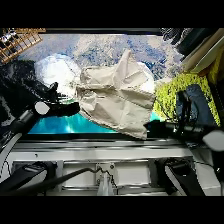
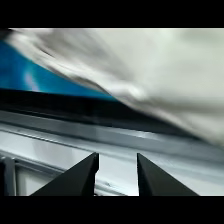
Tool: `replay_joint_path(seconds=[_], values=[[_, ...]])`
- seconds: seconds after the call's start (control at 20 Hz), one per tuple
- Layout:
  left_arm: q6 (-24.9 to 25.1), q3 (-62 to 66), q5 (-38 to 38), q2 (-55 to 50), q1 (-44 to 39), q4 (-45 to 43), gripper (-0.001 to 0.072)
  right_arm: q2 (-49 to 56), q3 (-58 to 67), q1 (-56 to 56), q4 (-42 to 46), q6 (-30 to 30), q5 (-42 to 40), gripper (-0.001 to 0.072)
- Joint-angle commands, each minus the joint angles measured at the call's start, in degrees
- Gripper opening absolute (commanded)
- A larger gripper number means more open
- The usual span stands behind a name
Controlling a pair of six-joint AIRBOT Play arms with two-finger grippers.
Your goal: Fold the clothes and pants, and hang the long-sleeved shirts on hangers.
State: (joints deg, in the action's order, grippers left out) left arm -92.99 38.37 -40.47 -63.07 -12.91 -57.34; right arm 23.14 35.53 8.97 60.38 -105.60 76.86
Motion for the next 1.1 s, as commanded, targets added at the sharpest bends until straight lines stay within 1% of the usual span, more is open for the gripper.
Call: replay_joint_path(seconds=[0.0, 0.15, 0.35, 0.5, 0.55, 0.6, 0.65, 0.9, 1.05], values=[[0.44, -0.04, 0.61, 1.99, 0.13, -3.1, 0.0014, -8.48, -13.79, -0.13, 3.65, -10.49, 0.61, 0.0292], [0.44, -0.92, 0.79, 1.97, 0.13, -3.1, 0.0014, -6.56, -18.93, -0.11, 3.56, -10.25, -0.52, 0.0294], [0.46, -1.86, 1.07, 1.95, 0.15, -3.13, 0.0014, -6.25, -20.31, -0.13, 8.87, -10.97, -4.39, 0.0297], [0.46, -1.88, 1.31, 1.95, 0.15, -3.1, 0.0014, -2.19, -21.07, -0.42, 8.98, -10.58, -7.96, 0.0297], [0.46, -1.88, 1.29, 1.95, 0.15, -3.1, 0.0014, -0.22, -21.07, -0.42, 8.41, -10.01, -9.35, 0.031], [0.46, -1.88, 1.27, 1.97, 0.15, -3.1, 0.0014, 2.16, -21.07, -0.42, 7.67, -8.83, -10.82, 0.0351], [0.46, -1.88, 1.27, 1.97, 0.15, -3.1, 0.0014, 4.59, -21.07, -0.42, 7.1, -7.54, -11.85, 0.0368], [0.46, -1.88, 1.29, 1.95, 0.15, -3.1, 0.0014, 15.74, -21.07, -0.39, 5.09, -1.03, -16.37, 0.0372], [0.44, -1.88, 1.27, 1.95, 0.15, -3.1, 0.0014, 19.02, -21.07, -0.39, 4.31, 0.11, -19.65, 0.0372]])
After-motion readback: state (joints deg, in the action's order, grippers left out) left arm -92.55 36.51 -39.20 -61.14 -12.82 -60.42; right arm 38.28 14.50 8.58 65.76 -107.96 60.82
